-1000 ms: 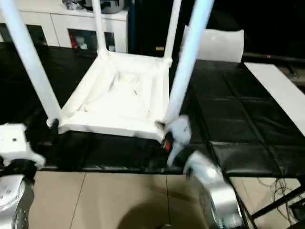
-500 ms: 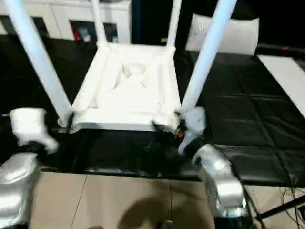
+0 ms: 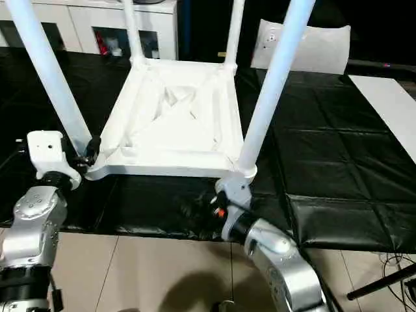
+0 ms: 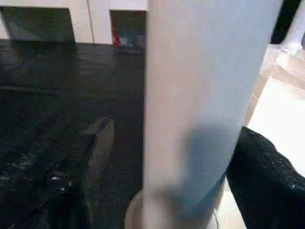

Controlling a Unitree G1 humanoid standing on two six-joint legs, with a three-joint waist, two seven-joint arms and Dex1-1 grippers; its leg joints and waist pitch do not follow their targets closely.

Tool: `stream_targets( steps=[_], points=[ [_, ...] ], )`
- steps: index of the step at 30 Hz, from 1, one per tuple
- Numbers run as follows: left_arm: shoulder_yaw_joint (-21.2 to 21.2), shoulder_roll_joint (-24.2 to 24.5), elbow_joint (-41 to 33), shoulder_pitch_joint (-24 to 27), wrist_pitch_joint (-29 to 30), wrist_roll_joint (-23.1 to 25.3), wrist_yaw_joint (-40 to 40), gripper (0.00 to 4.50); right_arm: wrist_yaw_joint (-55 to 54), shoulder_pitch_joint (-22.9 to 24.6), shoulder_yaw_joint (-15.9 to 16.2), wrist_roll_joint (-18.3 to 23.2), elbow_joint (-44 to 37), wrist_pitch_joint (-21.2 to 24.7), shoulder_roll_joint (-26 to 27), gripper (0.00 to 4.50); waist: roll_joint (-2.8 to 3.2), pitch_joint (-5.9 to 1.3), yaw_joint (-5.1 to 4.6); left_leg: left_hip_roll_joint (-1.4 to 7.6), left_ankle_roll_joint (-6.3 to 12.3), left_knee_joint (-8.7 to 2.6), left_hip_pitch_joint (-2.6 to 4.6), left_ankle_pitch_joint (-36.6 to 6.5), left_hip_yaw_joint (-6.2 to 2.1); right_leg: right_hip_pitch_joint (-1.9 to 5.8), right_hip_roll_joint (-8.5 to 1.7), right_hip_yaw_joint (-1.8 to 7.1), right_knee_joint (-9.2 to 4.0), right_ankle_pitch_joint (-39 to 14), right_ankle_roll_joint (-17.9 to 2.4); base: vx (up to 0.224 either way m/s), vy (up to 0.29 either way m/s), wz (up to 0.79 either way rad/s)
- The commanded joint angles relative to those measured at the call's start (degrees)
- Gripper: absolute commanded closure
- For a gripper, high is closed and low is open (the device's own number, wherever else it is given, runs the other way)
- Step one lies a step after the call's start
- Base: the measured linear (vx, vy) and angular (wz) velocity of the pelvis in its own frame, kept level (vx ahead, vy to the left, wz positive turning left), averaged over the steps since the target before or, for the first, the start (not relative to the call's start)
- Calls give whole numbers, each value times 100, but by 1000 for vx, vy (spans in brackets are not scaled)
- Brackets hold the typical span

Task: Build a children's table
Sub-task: Flip table

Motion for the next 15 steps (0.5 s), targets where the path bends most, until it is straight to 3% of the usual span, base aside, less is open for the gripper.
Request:
stream_targets(
  steps=[1, 13, 15],
  points=[
    [-48, -12, 94, -92, -69, -27, -16, 111, 40, -10, 32, 44, -121, 100, -24, 0, 89, -337, 4, 462, 414, -552, -155, -308, -140, 383, -431, 322, -361, -1455, -1022, 0, 0, 0],
    [-81, -57, 313, -138, -259, -248, -132, 215, 14, -70, 110, 27, -99, 105, -9, 0, 88, -313, 0, 476, 231, -582, -153, -638, -126, 369, -417, 321, -409, -1817, -926, 0, 0, 0],
    [-96, -55, 340, -146, -277, -268, -166, 237, 12, -82, 110, 27, -88, 108, -8, 0, 112, -314, 4, 474, 222, -583, -152, -611, -132, 368, -419, 323, -405, -1780, -914, 0, 0, 0]
  ],
)
